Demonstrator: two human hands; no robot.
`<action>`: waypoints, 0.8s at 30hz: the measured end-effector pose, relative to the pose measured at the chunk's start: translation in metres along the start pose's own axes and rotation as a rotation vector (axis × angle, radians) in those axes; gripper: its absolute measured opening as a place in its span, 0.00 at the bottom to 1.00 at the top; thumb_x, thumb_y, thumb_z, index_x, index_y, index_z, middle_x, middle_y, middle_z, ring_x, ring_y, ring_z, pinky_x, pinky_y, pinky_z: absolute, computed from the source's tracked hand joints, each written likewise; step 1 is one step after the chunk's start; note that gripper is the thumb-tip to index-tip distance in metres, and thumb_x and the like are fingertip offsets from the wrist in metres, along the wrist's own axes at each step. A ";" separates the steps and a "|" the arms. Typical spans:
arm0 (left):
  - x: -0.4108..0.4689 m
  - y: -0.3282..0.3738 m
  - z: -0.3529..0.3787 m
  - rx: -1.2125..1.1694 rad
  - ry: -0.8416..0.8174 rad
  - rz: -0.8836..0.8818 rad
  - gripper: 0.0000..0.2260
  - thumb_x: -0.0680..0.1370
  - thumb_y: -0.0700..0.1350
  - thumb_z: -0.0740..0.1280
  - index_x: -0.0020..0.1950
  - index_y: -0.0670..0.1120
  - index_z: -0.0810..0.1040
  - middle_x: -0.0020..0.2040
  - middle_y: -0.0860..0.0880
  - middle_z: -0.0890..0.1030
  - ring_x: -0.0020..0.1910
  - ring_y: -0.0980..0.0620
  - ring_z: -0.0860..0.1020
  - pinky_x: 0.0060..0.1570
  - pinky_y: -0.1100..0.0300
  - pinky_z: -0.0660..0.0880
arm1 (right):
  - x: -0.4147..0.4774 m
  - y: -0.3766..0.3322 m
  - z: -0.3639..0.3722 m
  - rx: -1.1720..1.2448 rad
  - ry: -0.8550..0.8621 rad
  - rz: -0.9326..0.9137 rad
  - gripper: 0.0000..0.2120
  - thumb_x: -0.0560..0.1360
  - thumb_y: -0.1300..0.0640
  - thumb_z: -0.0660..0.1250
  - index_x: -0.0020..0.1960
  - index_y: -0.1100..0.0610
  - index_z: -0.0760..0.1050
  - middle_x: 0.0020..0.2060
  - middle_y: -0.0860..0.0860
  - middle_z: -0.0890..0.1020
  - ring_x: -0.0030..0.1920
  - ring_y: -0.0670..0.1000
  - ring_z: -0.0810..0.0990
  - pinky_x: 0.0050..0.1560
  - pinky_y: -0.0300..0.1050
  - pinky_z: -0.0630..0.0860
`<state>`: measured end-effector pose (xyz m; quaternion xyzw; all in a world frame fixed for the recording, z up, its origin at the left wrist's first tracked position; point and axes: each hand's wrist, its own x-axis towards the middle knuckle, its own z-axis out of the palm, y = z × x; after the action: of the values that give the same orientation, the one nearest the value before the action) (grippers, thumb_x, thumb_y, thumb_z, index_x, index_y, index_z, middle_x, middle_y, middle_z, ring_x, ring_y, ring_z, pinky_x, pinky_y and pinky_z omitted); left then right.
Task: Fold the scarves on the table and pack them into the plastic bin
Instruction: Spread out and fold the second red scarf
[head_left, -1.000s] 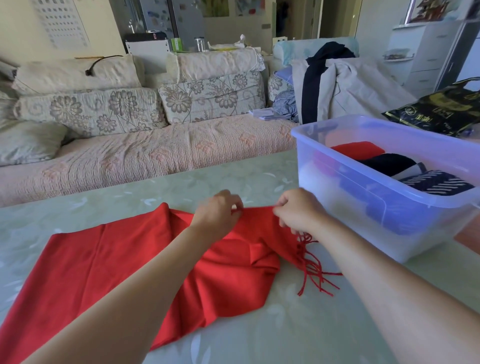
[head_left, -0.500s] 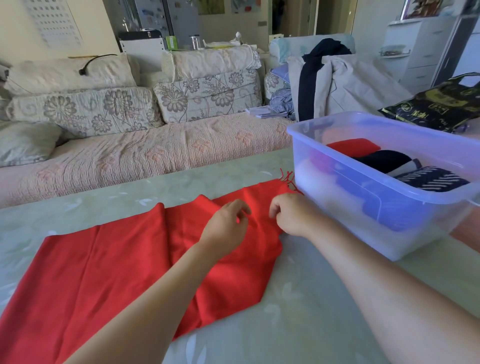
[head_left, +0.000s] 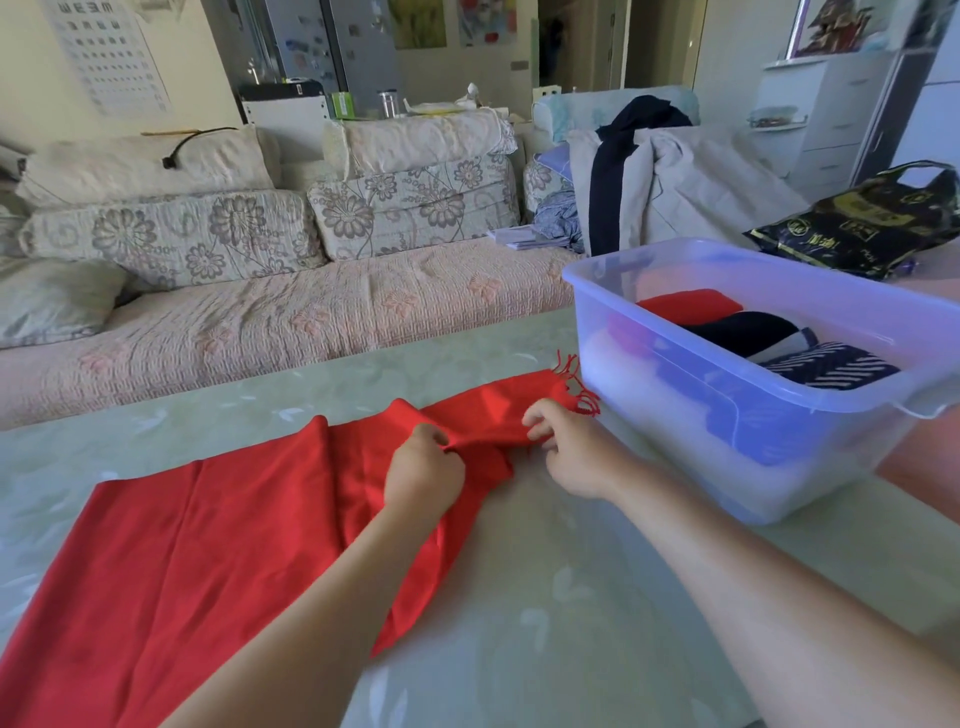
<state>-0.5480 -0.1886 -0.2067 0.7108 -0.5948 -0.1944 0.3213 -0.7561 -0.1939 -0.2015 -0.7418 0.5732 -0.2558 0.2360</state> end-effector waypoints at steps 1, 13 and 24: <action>0.004 -0.008 -0.005 0.064 -0.004 -0.010 0.13 0.73 0.40 0.63 0.56 0.48 0.77 0.51 0.45 0.82 0.53 0.43 0.79 0.46 0.57 0.74 | 0.002 -0.002 0.002 -0.026 0.024 -0.025 0.20 0.71 0.69 0.60 0.53 0.46 0.73 0.51 0.45 0.78 0.49 0.48 0.77 0.55 0.42 0.74; -0.010 -0.005 0.002 0.387 -0.132 0.425 0.15 0.75 0.55 0.61 0.56 0.53 0.81 0.53 0.50 0.77 0.56 0.46 0.75 0.55 0.52 0.74 | 0.040 -0.026 0.035 -0.185 -0.111 -0.116 0.29 0.71 0.61 0.67 0.70 0.44 0.72 0.67 0.47 0.77 0.67 0.51 0.75 0.69 0.45 0.69; 0.001 -0.011 -0.007 0.267 -0.030 0.358 0.08 0.75 0.48 0.66 0.46 0.49 0.85 0.45 0.50 0.84 0.48 0.47 0.80 0.48 0.54 0.76 | 0.045 -0.022 0.038 -0.323 0.154 -0.267 0.10 0.71 0.57 0.74 0.51 0.46 0.86 0.56 0.47 0.82 0.55 0.55 0.76 0.56 0.51 0.74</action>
<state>-0.5352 -0.1871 -0.2094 0.6271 -0.7367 -0.0642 0.2449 -0.7054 -0.2303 -0.2115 -0.8176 0.5197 -0.2456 0.0337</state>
